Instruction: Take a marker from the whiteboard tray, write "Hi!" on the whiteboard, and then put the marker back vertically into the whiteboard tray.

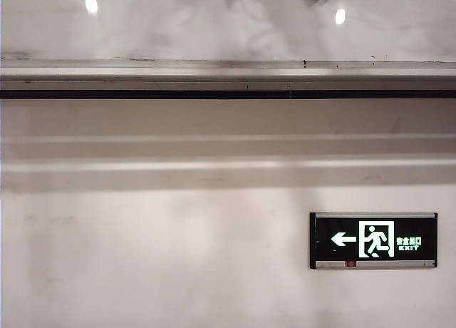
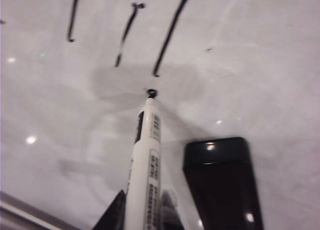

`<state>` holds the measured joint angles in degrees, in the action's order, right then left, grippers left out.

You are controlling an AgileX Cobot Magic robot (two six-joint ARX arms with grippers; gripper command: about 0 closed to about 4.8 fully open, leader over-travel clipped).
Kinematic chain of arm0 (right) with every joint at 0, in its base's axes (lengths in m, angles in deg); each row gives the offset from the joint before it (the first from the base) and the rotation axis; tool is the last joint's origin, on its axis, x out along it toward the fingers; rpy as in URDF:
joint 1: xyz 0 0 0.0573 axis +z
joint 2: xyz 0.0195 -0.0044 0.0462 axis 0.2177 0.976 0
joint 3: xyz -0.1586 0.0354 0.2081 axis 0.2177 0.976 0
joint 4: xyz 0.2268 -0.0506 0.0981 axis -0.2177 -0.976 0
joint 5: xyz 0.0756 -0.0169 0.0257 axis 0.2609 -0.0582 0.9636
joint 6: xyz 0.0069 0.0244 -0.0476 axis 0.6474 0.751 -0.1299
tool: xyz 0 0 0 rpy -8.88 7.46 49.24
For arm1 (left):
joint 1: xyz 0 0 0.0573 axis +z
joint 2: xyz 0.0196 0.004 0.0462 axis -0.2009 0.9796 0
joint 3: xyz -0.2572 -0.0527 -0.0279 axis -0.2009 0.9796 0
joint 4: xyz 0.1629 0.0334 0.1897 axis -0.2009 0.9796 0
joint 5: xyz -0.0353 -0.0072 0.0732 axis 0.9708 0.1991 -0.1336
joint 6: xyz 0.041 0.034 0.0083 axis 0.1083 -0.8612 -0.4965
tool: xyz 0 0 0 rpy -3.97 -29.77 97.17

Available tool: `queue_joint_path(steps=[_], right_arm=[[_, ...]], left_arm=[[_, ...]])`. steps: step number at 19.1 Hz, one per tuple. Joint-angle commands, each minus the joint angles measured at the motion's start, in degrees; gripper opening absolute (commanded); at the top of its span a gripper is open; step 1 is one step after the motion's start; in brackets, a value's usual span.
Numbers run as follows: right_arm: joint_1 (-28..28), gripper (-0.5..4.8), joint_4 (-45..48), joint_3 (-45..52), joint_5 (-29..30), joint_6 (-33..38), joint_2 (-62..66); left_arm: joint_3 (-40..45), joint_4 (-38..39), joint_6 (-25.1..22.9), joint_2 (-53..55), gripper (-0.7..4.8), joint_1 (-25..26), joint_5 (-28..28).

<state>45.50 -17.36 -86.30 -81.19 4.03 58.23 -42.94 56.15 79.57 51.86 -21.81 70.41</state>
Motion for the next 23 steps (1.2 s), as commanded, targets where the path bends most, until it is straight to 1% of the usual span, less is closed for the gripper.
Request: queue_joint_path(steps=[1, 4, 6, 14, 19, 23], right_arm=[[0.1, -0.02, 1.4, -0.3, 0.7, 0.3, -0.2], [0.1, -0.02, 2.3, -0.3, 0.7, 0.3, -0.2], [0.1, -0.02, 1.4, -0.4, 0.7, 0.3, -0.8], [0.1, -0.02, -7.9, -0.4, 0.7, 1.2, -7.9], [0.0, -0.02, -14.4, -0.4, 0.7, 2.7, -10.8], [-1.6, -0.02, -19.6, -0.2, 1.2, 7.0, -10.5]], left_arm=[[-0.2, -0.7, 0.0, -0.1, -0.06, 0.0, 0.3], [-0.2, -0.7, 0.0, -0.1, -0.06, 0.0, 0.3], [-0.2, -0.7, 0.0, -0.1, -0.06, 0.0, 0.3], [-0.2, -0.7, 0.0, -0.1, -0.06, 0.0, 1.4], [-0.2, -0.7, -0.1, 0.0, -0.06, 0.0, 6.6], [-0.2, -0.5, 0.1, 0.3, -0.06, 0.0, 11.3]])
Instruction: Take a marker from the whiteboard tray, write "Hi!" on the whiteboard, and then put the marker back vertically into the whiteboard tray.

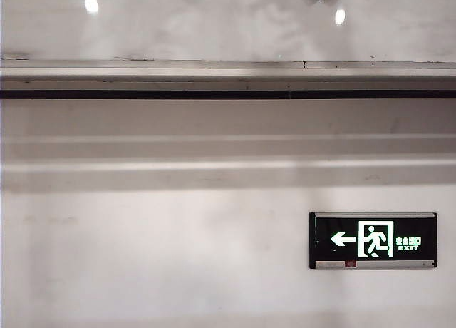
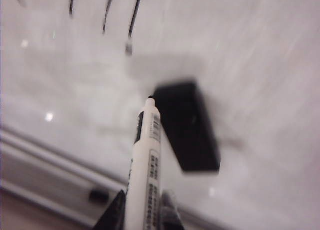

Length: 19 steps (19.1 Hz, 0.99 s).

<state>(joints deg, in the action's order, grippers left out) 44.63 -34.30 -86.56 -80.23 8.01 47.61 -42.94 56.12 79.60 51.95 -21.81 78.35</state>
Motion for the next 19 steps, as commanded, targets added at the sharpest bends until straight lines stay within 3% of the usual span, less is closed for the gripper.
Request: queue_joint_path(steps=[1, 3, 5, 9, 13, 16, 19], right_arm=[[-0.7, -0.02, -2.6, 1.0, 0.3, 3.0, 0.2], [-1.0, -0.02, -2.6, 3.8, 0.5, 3.3, 0.2], [-1.9, -0.02, -2.5, 7.7, 3.7, 5.6, 0.2], [-1.9, -0.02, 2.1, 14.8, 4.0, 6.1, 0.2], [-2.0, -0.02, 5.9, 18.0, 4.0, 6.2, 0.1], [-3.3, -0.02, 8.7, 18.5, 5.6, 6.2, 0.0], [-4.2, -0.02, 9.1, 18.6, 7.1, 6.1, 0.0]], left_arm=[[-0.2, -0.4, 0.3, 0.2, -0.06, 0.0, 4.5], [-0.2, -0.5, 2.8, 0.7, -0.06, 0.0, 7.3], [-0.2, -0.2, 2.8, 1.0, -0.06, -0.1, 7.6], [-0.2, 0.9, 2.8, 1.3, -0.06, -0.1, 7.5], [-0.4, 2.0, 3.9, 1.4, -0.06, -0.1, 7.5], [-2.2, 7.0, 3.8, 3.3, -0.06, -0.1, 7.6], [-3.1, 9.8, 3.6, 5.8, -0.06, -4.0, 6.8]])
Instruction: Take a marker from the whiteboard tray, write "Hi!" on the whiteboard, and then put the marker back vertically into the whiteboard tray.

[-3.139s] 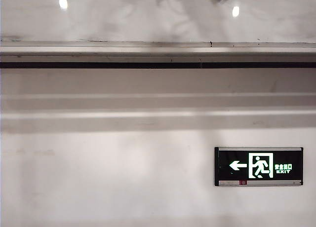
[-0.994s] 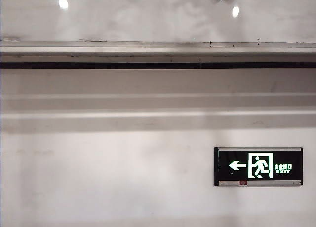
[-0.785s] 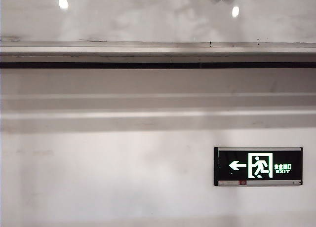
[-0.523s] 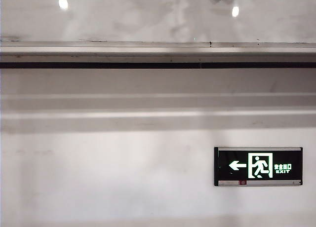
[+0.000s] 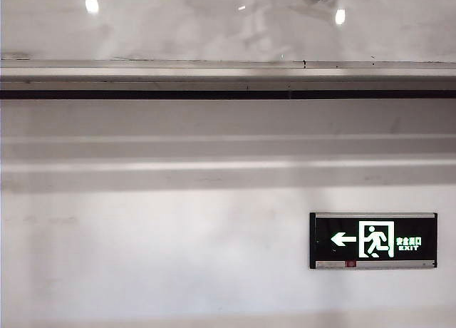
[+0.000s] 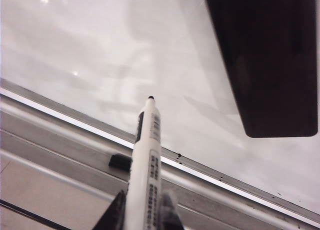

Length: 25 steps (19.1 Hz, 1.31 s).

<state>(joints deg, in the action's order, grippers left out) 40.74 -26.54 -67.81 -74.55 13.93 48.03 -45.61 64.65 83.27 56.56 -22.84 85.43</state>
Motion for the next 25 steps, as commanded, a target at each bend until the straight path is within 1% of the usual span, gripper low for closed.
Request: queue_joint_path(steps=[1, 2, 3, 5, 7, 10, 13, 14, 16, 19, 21, 24, 25], right_arm=[[-0.9, -0.02, 3.5, 0.6, 3.4, 0.0, -0.4], [-0.9, -0.02, 6.3, 1.7, 4.2, -0.2, -0.4], [-1.0, -0.02, 7.0, 2.6, 5.0, -0.2, -0.5], [-1.0, -0.02, 5.5, 4.1, 6.1, -0.4, -1.0], [-1.0, -0.02, 6.2, 8.8, 7.3, -0.4, -3.6], [-1.0, -0.02, 12.8, 21.6, 7.3, -0.4, -11.2], [-1.0, -0.02, 23.8, 36.5, 7.1, 0.0, -19.1], [-1.0, -0.02, 26.8, 40.5, 6.6, 0.5, -20.9], [-1.0, -0.02, 34.7, 50.1, 3.4, 2.9, -24.1], [-1.7, -0.02, 43.3, 56.9, 0.4, 4.5, -24.1], [-2.4, -0.01, 46.6, 59.5, -0.8, 4.5, -23.9], [-6.0, -0.02, 48.9, 61.0, 1.4, 4.6, -22.3], [-7.6, -0.02, 49.4, 61.0, 3.4, 5.3, -21.2]], left_arm=[[-0.5, 1.9, -0.1, 1.9, -0.06, -5.3, -2.5], [-0.5, 1.9, -0.4, 2.5, -0.06, -6.8, -3.6], [-0.5, 1.5, -1.8, 3.1, -0.06, -8.1, -3.8], [-0.5, 0.7, -1.8, 3.4, -0.06, -8.6, -4.6], [-0.5, 0.6, -1.8, 3.4, -0.06, -8.6, -5.2], [-0.5, 0.1, -1.8, 3.4, -0.06, -8.5, -5.3], [-0.5, 0.1, -1.8, 3.4, -0.06, -8.5, -5.3], [-0.5, 0.1, -1.8, 3.4, -0.06, -8.5, -5.3], [-0.5, 0.1, -1.8, 3.4, -0.06, -8.6, -5.3], [-0.5, 0.1, -1.8, 3.4, -0.06, -8.6, -5.3], [-0.5, 0.1, -1.8, 3.4, -0.06, -8.6, -5.3], [-0.5, 0.1, -1.8, 3.4, -0.06, -8.6, -5.3], [-0.5, 0.1, -1.8, 3.4, -0.06, -8.6, -5.3]])
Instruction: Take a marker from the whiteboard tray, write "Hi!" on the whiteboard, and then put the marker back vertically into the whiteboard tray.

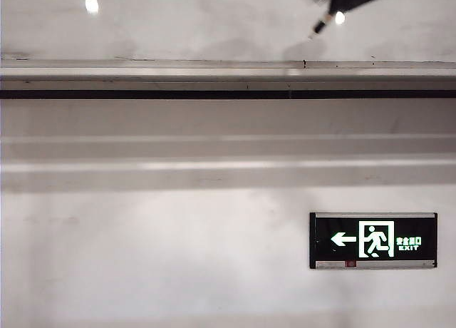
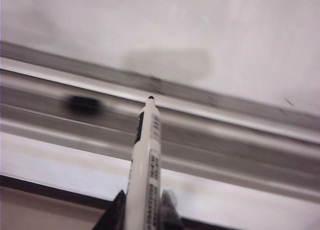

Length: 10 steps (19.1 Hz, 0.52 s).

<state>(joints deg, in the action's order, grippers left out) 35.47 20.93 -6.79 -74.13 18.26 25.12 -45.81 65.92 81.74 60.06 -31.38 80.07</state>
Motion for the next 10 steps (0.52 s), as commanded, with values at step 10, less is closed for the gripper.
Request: queue_joint_path(steps=[10], right_arm=[[-3.6, -0.02, 8.7, 0.0, 8.8, 1.7, 6.9]], left_arm=[[-0.3, -1.1, -0.2, -0.1, -0.06, 0.0, 0.1]])
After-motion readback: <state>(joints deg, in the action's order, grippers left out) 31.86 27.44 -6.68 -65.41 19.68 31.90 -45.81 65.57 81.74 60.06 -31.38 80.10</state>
